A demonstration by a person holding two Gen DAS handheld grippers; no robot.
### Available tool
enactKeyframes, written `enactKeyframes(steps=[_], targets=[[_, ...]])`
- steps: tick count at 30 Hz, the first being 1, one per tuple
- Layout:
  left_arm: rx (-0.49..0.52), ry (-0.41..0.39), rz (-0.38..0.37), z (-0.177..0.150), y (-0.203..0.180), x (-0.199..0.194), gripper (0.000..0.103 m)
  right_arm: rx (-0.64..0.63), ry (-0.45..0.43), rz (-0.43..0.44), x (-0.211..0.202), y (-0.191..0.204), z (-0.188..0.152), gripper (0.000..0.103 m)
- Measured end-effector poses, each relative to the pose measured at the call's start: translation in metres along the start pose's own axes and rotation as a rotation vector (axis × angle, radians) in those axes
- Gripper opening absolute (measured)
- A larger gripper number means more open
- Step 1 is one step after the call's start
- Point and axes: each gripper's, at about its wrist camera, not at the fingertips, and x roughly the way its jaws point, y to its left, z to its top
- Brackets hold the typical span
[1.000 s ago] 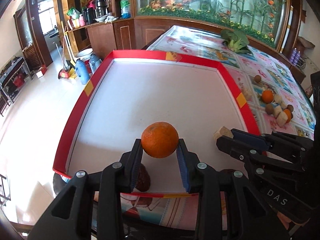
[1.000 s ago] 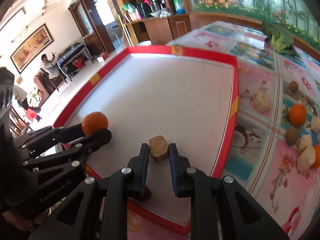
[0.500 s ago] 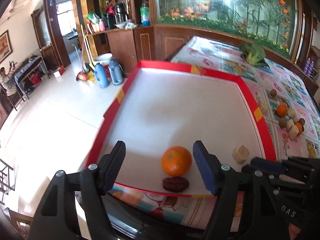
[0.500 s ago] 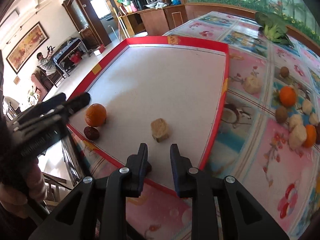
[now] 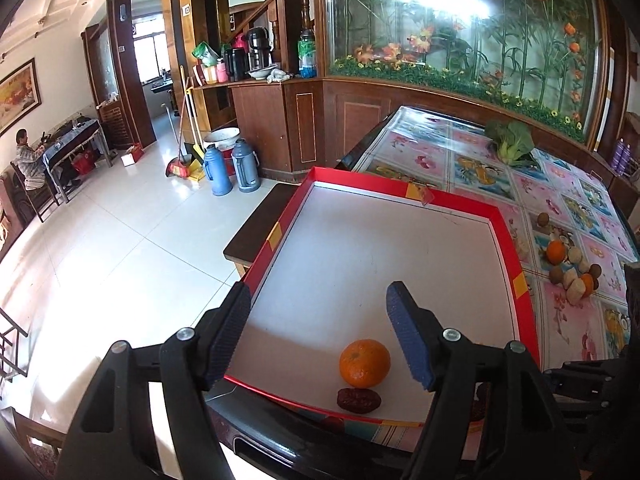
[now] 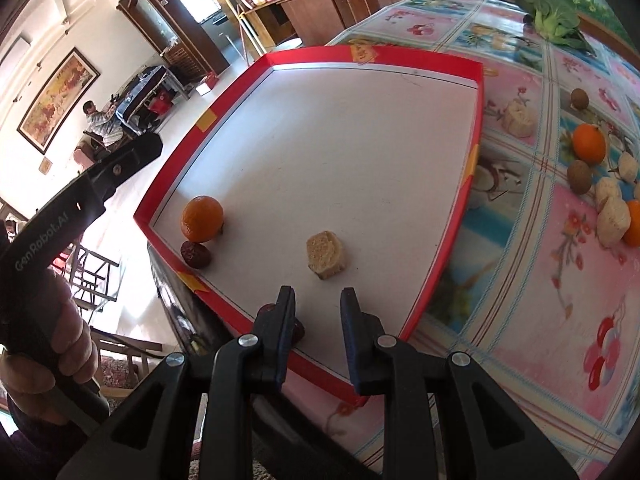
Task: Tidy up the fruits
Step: 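Move both tools back over the fruit pile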
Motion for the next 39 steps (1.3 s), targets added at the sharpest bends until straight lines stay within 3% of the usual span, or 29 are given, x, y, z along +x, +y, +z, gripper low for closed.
enactKeyframes(steps=[9, 14, 18, 23, 39], targets=[[0.004, -0.027, -0.019, 0.002, -0.003, -0.013, 0.071, -0.046, 0.025, 0.017, 0.009, 0.02, 0.0, 0.022], [0.008, -0.037, -0.033, 0.0, -0.003, -0.021, 0.071, -0.071, 0.005, -0.016, 0.005, 0.02, 0.007, 0.022], [0.007, -0.049, -0.041, -0.004, -0.001, -0.03, 0.071, -0.05, -0.099, -0.028, -0.02, 0.009, 0.013, 0.023], [0.014, -0.065, -0.061, -0.009, 0.001, -0.043, 0.074, -0.015, -0.242, -0.091, -0.061, -0.009, 0.014, 0.043], [0.098, -0.143, -0.156, -0.027, -0.016, -0.094, 0.077, 0.084, -0.492, -0.334, -0.159, -0.043, -0.006, 0.045]])
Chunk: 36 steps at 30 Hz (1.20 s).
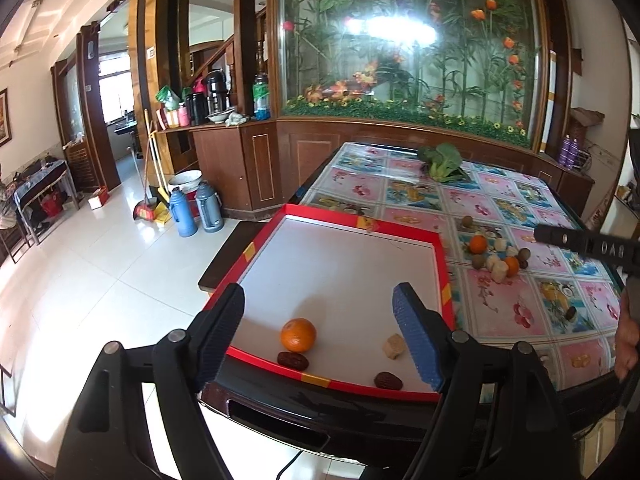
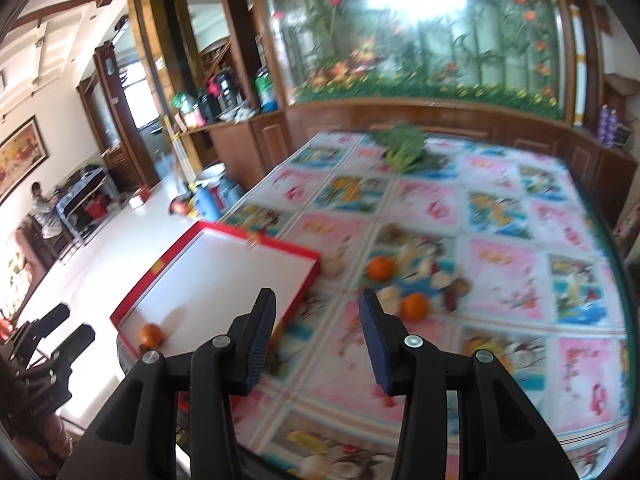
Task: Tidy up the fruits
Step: 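Move both tools back over the fruit pile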
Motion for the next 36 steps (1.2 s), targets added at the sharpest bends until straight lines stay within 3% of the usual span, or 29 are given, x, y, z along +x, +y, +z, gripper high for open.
enactKeyframes(steps=[10, 14, 16, 22, 27, 36], targets=[[0.088, 0.02, -0.063, 0.009, -0.044, 0.004, 0.079, 0.015, -0.07, -0.105, -0.019, -0.049, 0.014, 0.049], [0.136, 0.032, -0.143, 0.021, -0.071, 0.008, 0.08, 0.042, -0.063, -0.131, -0.02, -0.077, 0.016, 0.049], [0.153, 0.041, -0.204, 0.028, -0.086, 0.015, 0.086, 0.075, -0.074, -0.148, -0.029, -0.095, 0.011, 0.049], [0.204, 0.119, -0.26, 0.017, -0.119, 0.051, 0.086, 0.145, -0.109, -0.249, -0.053, -0.155, -0.021, 0.053], [0.255, 0.222, -0.319, 0.003, -0.149, 0.087, 0.086, 0.219, -0.04, -0.319, -0.046, -0.207, -0.045, 0.054], [0.284, 0.293, -0.339, 0.022, -0.182, 0.132, 0.086, 0.305, 0.095, -0.338, 0.007, -0.261, -0.046, 0.054]])
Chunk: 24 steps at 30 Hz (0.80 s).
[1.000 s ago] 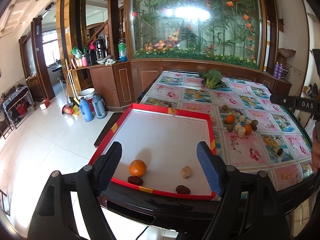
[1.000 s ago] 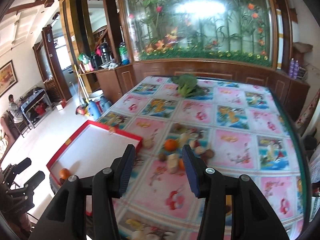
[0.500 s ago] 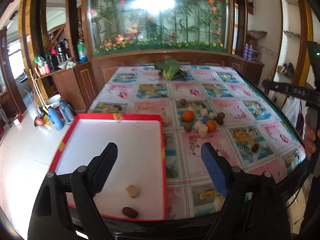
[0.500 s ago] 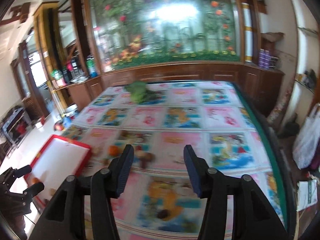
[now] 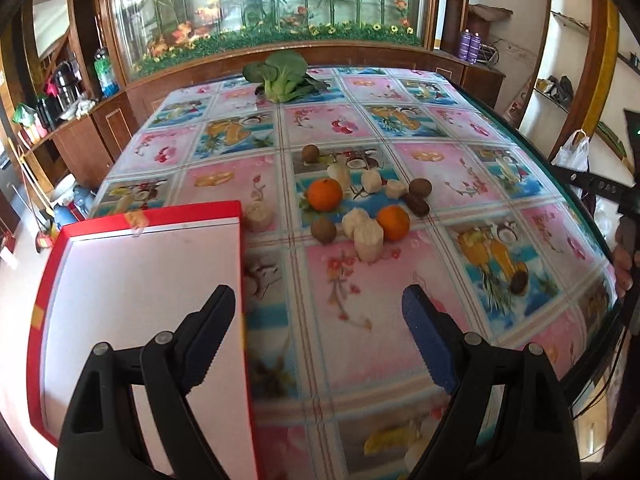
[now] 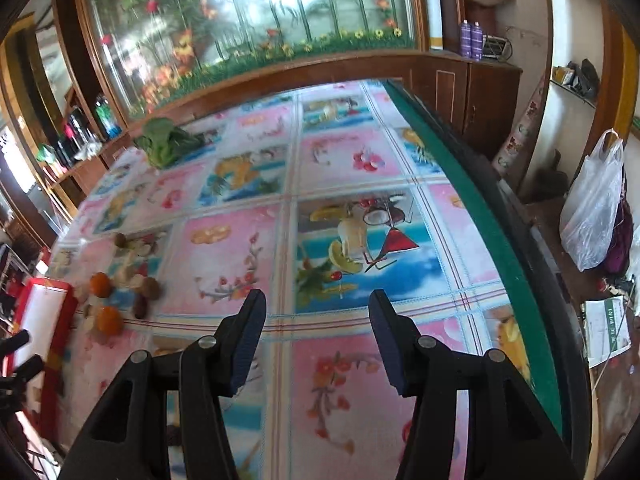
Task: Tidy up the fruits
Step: 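Move both tools back over the fruit pile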
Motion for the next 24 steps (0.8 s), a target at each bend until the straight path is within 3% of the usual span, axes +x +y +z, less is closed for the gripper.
enactKeyframes(steps=[4, 9, 13, 16, 19, 24], targets=[[0.0, 0.025, 0.02, 0.001, 0.003, 0.011, 0.086, 0.001, 0.02, 0.02, 0.011, 0.0, -0.006, 0.054], [-0.006, 0.062, 0.031, -0.006, 0.008, 0.018, 0.086, 0.033, -0.044, 0.063, -0.025, -0.026, -0.016, 0.054], [0.003, 0.063, 0.02, -0.007, 0.007, 0.02, 0.086, 0.068, -0.087, 0.025, -0.056, -0.057, -0.027, 0.057], [0.026, 0.066, 0.0, -0.009, -0.002, 0.022, 0.086, 0.083, -0.065, -0.046, -0.058, -0.072, -0.036, 0.058], [0.052, 0.07, -0.011, -0.011, -0.008, 0.022, 0.086, 0.129, -0.046, 0.034, -0.048, -0.071, -0.032, 0.058], [0.021, 0.07, 0.021, -0.002, -0.002, 0.025, 0.086, 0.014, 0.026, 0.209, -0.004, 0.005, -0.004, 0.058]])
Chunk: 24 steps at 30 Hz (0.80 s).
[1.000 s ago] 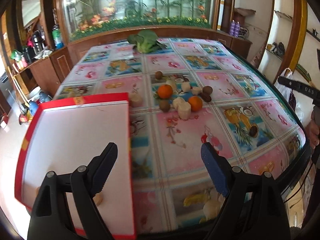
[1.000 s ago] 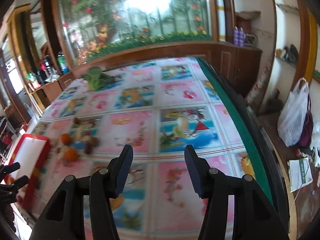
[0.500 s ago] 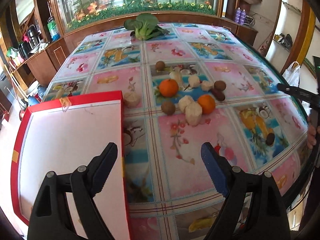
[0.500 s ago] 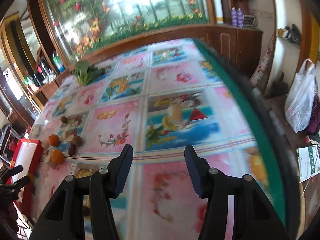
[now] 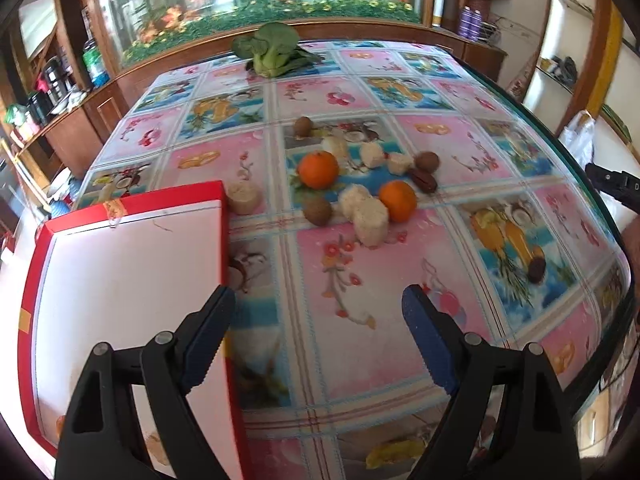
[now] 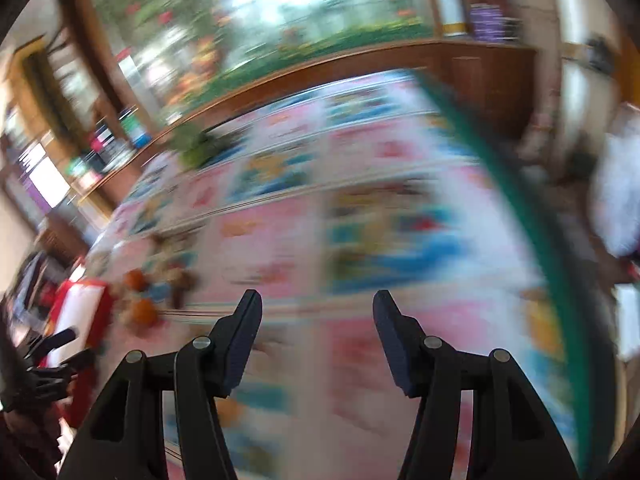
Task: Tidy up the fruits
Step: 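Move both tools back over the fruit pile, then grasp a bread cube with the left tool while the right tool grasps a brown round fruit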
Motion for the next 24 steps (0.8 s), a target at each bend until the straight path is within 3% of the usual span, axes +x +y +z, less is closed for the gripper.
enactKeyframes(steps=[3, 6, 11, 15, 21, 24], targets=[[-0.015, 0.005, 0.022, 0.008, 0.003, 0.003, 0.086, -0.101, 0.067, 0.076, 0.043, 0.049, 0.011, 0.058], [-0.002, 0.007, -0.01, 0.013, -0.003, 0.006, 0.086, -0.136, 0.121, 0.114, 0.077, 0.079, 0.014, 0.057], [0.023, 0.035, -0.045, 0.02, -0.011, 0.021, 0.082, -0.109, 0.158, 0.149, 0.096, 0.085, 0.012, 0.05], [0.004, 0.066, -0.1, 0.027, -0.015, 0.039, 0.066, -0.112, 0.176, 0.15, 0.106, 0.088, 0.012, 0.04], [-0.025, 0.099, -0.135, 0.03, -0.018, 0.055, 0.066, -0.153, 0.173, 0.143, 0.116, 0.103, 0.012, 0.034], [-0.047, 0.105, -0.146, 0.033, -0.014, 0.06, 0.066, -0.166, 0.175, 0.155, 0.117, 0.105, 0.01, 0.022]])
